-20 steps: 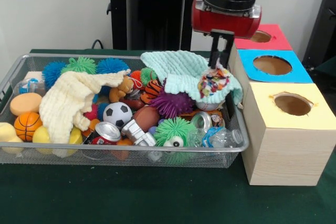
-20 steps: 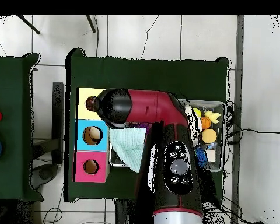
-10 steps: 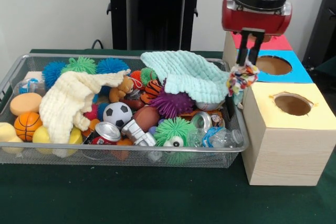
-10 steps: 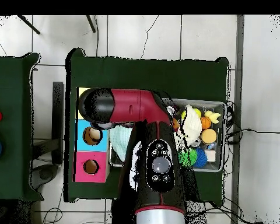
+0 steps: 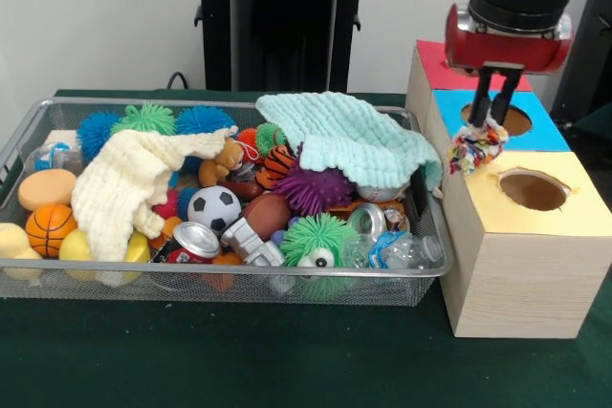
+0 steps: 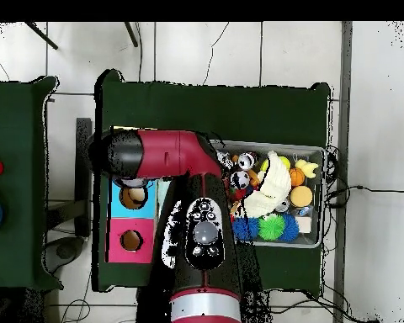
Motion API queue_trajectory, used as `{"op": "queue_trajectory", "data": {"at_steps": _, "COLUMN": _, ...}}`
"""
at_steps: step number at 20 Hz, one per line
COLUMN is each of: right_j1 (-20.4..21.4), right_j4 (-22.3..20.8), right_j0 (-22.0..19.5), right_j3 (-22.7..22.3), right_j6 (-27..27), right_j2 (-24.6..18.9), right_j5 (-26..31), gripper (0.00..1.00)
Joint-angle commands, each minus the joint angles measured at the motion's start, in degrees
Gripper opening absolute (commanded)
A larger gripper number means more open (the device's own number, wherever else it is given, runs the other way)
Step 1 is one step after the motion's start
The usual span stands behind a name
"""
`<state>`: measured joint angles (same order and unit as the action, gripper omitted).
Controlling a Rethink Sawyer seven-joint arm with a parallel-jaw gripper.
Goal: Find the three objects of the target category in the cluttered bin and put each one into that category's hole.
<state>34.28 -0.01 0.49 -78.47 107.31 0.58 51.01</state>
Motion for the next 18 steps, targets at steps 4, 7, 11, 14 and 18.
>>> {"op": "queue_trajectory", "data": {"at_steps": 4, "right_j1": -7.5, "right_j4": 2.7, "right_j0": 3.0, "right_j3": 5.7, "right_j6": 17.5, "right_j2": 2.0, "right_j5": 4.4, "gripper": 0.0}}
{"op": "queue_trajectory", "data": {"at_steps": 7, "right_j1": -8.2, "right_j4": 3.4, "right_j0": 4.0, "right_j3": 6.4, "right_j6": 18.2, "right_j2": 2.7, "right_j5": 4.6, "gripper": 0.0}}
{"op": "queue_trajectory", "data": {"at_steps": 11, "right_j1": -8.5, "right_j4": 4.7, "right_j0": 5.1, "right_j3": 6.9, "right_j6": 18.7, "right_j2": 3.7, "right_j5": 5.0, "gripper": 0.0}}
{"op": "queue_trajectory", "data": {"at_steps": 14, "right_j1": -8.5, "right_j4": 5.8, "right_j0": 5.6, "right_j3": 7.0, "right_j6": 18.6, "right_j2": 4.3, "right_j5": 5.5, "gripper": 0.0}}
{"op": "queue_trajectory", "data": {"at_steps": 18, "right_j1": -8.8, "right_j4": 6.7, "right_j0": 5.8, "right_j3": 7.6, "right_j6": 18.0, "right_j2": 4.9, "right_j5": 5.9, "gripper": 0.0}}
